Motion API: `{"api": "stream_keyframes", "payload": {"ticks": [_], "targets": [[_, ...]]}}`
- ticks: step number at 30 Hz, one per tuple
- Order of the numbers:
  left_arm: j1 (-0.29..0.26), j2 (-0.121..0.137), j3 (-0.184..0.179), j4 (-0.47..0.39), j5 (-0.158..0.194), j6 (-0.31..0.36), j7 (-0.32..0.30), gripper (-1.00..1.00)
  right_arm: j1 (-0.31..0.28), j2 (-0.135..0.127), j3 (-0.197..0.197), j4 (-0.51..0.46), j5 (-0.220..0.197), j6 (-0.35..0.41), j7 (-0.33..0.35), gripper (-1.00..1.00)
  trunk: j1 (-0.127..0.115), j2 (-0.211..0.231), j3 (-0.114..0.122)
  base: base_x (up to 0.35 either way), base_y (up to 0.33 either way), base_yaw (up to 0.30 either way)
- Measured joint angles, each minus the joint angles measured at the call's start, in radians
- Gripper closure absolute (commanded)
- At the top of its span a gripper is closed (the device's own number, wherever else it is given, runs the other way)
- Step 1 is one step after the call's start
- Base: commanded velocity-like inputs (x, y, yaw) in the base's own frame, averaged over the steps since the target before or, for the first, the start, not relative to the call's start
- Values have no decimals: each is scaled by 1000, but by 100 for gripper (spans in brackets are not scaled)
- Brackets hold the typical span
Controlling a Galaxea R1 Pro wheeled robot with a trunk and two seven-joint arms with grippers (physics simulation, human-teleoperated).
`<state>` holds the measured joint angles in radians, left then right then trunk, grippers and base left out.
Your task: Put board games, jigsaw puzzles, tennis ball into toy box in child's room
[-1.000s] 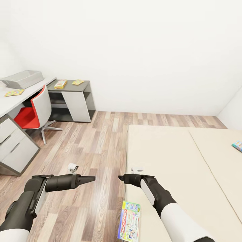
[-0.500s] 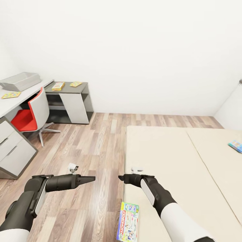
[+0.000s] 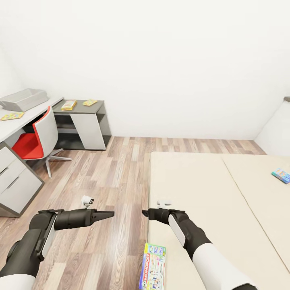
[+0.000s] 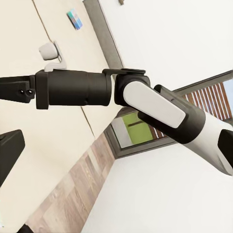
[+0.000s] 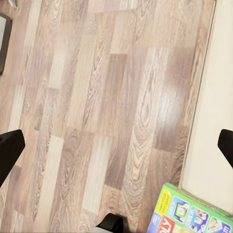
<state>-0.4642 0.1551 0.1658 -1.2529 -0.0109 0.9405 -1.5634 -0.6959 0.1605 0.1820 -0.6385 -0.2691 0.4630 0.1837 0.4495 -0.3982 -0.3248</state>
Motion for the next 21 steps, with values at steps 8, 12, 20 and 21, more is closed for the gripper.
{"api": "stream_keyframes", "payload": {"ticks": [8, 12, 20, 21], "targets": [[0, 0, 0, 0, 0, 0, 0, -100, 0, 0, 0, 0, 0, 0, 0, -100, 0, 0, 5, 0, 0, -2], [0, 0, 0, 0, 0, 0, 0, -100, 0, 1, 0, 0, 0, 0, 0, -100, 0, 0, 11, 0, 0, 0], [0, 1, 1, 0, 0, 0, 1, -100, 0, -1, 0, 0, 0, 0, 0, -100, 0, 0, 15, 0, 0, 0], [0, 1, 1, 0, 0, 0, 1, -100, 0, -1, 0, 0, 0, 0, 0, -100, 0, 0, 15, 0, 0, 0]]}}
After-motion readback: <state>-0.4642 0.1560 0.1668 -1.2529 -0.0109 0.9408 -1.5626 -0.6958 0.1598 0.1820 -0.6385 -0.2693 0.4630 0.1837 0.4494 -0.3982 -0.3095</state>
